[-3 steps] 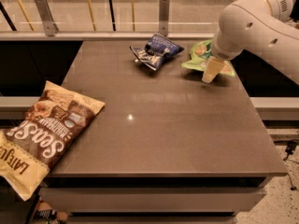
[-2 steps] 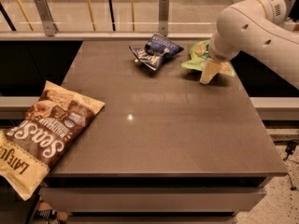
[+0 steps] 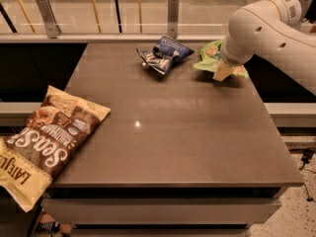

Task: Move green rice chip bag near brown chip bag

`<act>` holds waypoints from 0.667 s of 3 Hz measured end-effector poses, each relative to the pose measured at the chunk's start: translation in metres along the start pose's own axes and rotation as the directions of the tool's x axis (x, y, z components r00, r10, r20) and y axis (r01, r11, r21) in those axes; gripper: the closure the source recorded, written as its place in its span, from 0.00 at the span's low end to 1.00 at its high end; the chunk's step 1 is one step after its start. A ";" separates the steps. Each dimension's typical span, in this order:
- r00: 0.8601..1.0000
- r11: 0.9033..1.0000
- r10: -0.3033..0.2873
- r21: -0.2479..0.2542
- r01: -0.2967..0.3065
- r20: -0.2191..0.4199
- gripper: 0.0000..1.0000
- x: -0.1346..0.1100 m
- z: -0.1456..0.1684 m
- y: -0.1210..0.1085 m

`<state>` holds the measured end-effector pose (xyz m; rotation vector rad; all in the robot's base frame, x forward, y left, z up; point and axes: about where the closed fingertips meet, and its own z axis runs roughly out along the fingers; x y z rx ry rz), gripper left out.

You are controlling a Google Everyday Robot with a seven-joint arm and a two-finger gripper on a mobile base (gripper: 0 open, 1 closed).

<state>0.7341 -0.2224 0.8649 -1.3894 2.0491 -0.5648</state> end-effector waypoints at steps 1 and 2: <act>1.000 1.000 -0.001 -0.002 0.001 -0.001 0.64 0.000 0.001 0.001; 1.000 1.000 -0.002 -0.004 0.002 -0.001 0.86 0.000 0.002 0.002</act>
Offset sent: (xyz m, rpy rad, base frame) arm 0.0000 0.0003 -0.0013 -0.0004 0.0020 0.0006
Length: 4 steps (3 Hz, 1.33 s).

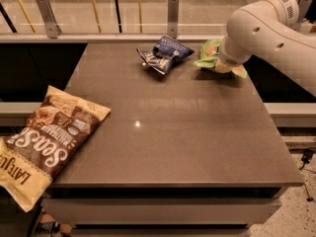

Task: Move green rice chip bag near brown chip bag

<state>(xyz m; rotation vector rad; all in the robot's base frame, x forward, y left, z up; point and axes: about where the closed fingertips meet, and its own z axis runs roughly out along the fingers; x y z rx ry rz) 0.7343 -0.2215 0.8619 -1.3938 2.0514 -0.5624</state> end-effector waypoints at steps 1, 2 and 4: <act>1.000 1.000 -0.001 -0.002 0.001 -0.001 1.00 0.000 0.001 0.001; 1.000 1.000 -0.001 -0.002 0.001 -0.001 1.00 0.000 0.001 0.001; 0.995 0.998 -0.044 -0.034 0.048 0.086 1.00 -0.001 -0.038 -0.032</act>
Offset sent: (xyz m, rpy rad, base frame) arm 0.0001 0.0004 -0.0013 -0.0004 0.0020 0.0007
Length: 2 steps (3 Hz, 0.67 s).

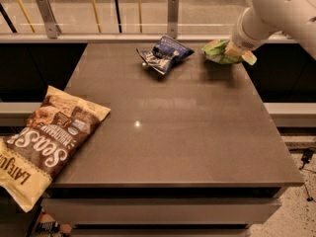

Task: Move green rice chip bag near brown chip bag

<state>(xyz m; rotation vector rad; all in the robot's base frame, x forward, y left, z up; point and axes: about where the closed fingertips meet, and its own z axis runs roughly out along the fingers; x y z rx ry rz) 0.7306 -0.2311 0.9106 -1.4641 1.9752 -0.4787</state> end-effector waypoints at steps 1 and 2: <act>0.998 0.999 -0.040 0.000 0.040 0.048 1.00 -0.003 -0.030 -0.017; 0.991 0.996 -0.094 0.006 0.094 0.094 1.00 -0.013 -0.060 -0.032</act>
Offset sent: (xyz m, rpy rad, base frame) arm -0.0256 -0.0030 0.1153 -0.0029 -0.0719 0.2045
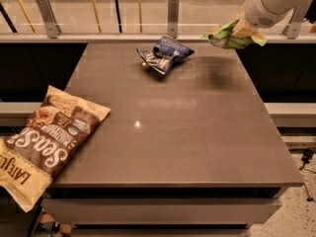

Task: Move green rice chip bag near brown chip bag

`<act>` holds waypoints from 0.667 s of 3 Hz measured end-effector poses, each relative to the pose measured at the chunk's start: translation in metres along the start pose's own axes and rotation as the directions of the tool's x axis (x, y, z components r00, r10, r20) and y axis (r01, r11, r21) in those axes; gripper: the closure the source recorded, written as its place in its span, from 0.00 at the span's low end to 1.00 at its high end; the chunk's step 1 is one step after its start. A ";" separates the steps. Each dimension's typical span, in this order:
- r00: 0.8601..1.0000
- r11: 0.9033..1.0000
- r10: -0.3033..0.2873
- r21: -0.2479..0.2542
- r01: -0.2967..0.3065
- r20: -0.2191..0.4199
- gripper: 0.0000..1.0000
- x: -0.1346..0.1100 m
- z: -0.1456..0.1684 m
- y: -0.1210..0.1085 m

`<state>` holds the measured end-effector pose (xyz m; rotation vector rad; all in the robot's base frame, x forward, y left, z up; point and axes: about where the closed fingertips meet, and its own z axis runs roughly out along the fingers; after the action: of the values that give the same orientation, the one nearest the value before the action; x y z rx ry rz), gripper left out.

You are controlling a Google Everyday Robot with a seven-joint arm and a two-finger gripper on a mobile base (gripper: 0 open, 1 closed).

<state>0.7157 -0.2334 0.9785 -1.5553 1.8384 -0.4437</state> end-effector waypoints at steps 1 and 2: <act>0.998 0.999 -0.052 0.008 0.052 0.031 1.00 -0.016 -0.028 -0.005; 0.993 0.994 -0.113 -0.002 0.113 0.023 1.00 -0.046 -0.056 0.006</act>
Offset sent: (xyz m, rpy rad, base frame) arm -0.0823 0.0677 0.0731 -0.1366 -0.0105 0.1398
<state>0.6753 -0.1971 1.0269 -1.6655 1.7409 -0.4729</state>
